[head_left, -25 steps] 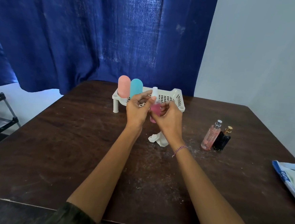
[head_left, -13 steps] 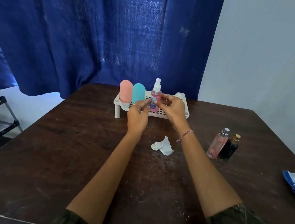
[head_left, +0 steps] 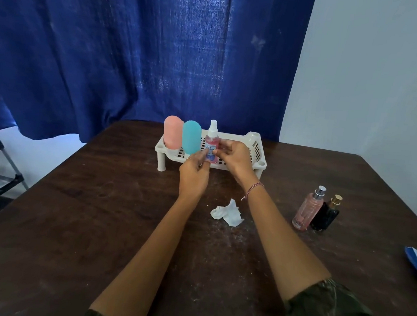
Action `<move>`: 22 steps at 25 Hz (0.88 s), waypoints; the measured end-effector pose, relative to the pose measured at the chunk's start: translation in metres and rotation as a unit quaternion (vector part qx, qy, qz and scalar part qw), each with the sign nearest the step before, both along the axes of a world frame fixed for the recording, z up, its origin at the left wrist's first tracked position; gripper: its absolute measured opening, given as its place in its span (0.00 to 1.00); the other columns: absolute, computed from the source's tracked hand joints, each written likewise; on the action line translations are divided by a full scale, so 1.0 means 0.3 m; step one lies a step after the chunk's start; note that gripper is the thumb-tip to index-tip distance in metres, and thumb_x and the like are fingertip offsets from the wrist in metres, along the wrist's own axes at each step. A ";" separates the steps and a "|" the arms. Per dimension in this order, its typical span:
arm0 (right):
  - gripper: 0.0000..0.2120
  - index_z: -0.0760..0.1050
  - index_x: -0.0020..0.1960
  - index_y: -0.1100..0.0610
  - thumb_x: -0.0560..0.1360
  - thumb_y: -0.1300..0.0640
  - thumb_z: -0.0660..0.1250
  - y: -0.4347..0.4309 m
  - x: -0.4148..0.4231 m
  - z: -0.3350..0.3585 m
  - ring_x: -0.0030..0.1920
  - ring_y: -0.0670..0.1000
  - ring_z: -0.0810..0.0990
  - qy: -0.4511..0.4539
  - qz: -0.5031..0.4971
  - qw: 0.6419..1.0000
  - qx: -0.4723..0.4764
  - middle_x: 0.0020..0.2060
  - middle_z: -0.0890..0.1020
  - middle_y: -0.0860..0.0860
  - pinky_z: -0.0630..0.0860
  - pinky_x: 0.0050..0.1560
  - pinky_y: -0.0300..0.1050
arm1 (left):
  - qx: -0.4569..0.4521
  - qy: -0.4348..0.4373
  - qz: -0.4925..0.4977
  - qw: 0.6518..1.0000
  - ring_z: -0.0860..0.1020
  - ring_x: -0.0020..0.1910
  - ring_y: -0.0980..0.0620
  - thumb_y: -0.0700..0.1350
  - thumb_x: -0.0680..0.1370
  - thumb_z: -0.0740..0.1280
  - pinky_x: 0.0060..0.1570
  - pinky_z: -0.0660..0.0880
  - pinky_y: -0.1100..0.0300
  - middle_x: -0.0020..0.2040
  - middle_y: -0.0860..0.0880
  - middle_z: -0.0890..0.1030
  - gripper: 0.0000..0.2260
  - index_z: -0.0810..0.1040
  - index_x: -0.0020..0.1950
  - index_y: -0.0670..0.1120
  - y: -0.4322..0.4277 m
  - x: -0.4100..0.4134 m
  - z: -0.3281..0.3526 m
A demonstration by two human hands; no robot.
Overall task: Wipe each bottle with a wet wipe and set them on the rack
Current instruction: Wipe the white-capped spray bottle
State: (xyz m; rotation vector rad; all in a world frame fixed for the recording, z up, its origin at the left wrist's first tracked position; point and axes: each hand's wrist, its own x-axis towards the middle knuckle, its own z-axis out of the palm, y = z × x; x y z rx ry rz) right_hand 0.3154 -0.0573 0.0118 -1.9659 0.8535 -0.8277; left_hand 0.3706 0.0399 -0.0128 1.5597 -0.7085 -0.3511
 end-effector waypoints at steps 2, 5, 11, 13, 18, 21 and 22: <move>0.19 0.74 0.64 0.58 0.74 0.60 0.68 -0.003 0.007 -0.006 0.58 0.51 0.78 0.003 -0.002 1.000 0.006 0.58 0.80 0.54 0.74 0.60 0.46 | 0.005 -0.004 -0.002 1.000 0.71 0.68 0.52 0.40 0.80 0.63 0.68 0.64 0.57 0.68 0.47 0.74 0.17 0.73 0.68 0.44 0.000 0.000 -0.002; 0.18 0.74 0.64 0.58 0.74 0.61 0.67 -0.006 0.015 -0.012 0.59 0.51 0.78 0.008 0.001 1.000 0.012 0.59 0.80 0.54 0.74 0.61 0.47 | 0.011 -0.010 0.002 1.000 0.71 0.68 0.53 0.40 0.80 0.63 0.65 0.65 0.61 0.68 0.48 0.74 0.17 0.72 0.69 0.44 -0.001 -0.002 -0.005; 0.19 0.73 0.65 0.58 0.75 0.62 0.67 -0.006 0.029 -0.019 0.59 0.50 0.78 -0.001 0.010 1.000 0.016 0.59 0.79 0.53 0.75 0.57 0.42 | 0.007 -0.009 0.009 1.000 0.71 0.67 0.53 0.40 0.80 0.63 0.65 0.65 0.62 0.68 0.47 0.74 0.16 0.73 0.68 0.44 0.002 0.007 -0.005; 0.19 0.72 0.65 0.58 0.75 0.61 0.67 -0.004 0.029 -0.022 0.60 0.51 0.78 0.005 0.009 1.000 0.012 0.59 0.79 0.53 0.74 0.57 0.42 | 0.011 -0.007 0.006 1.000 0.71 0.68 0.53 0.40 0.80 0.62 0.65 0.65 0.61 0.68 0.47 0.74 0.16 0.73 0.68 0.44 0.002 0.009 -0.002; 0.20 0.71 0.67 0.58 0.75 0.60 0.66 0.009 0.032 -0.014 0.61 0.52 0.76 0.036 -0.001 0.999 -0.013 0.61 0.78 0.54 0.72 0.61 0.44 | 0.026 -0.019 0.013 0.999 0.70 0.68 0.51 0.39 0.80 0.61 0.68 0.62 0.59 0.68 0.46 0.74 0.15 0.74 0.67 0.42 0.001 0.019 0.007; 0.24 0.67 0.69 0.59 0.75 0.60 0.67 0.016 0.029 -0.008 0.64 0.53 0.74 0.058 -0.019 0.998 -0.018 0.65 0.75 0.54 0.69 0.64 0.45 | 0.031 -0.037 0.008 0.999 0.71 0.68 0.50 0.39 0.80 0.61 0.68 0.62 0.58 0.68 0.46 0.74 0.15 0.74 0.67 0.42 0.006 0.030 0.026; 0.25 0.65 0.70 0.59 0.75 0.60 0.67 0.019 0.022 -0.003 0.65 0.53 0.73 0.059 -0.027 0.998 -0.016 0.66 0.73 0.54 0.69 0.64 0.46 | 0.033 -0.046 0.008 0.998 0.72 0.67 0.50 0.40 0.81 0.61 0.68 0.63 0.57 0.68 0.46 0.74 0.15 0.73 0.68 0.42 0.009 0.033 0.036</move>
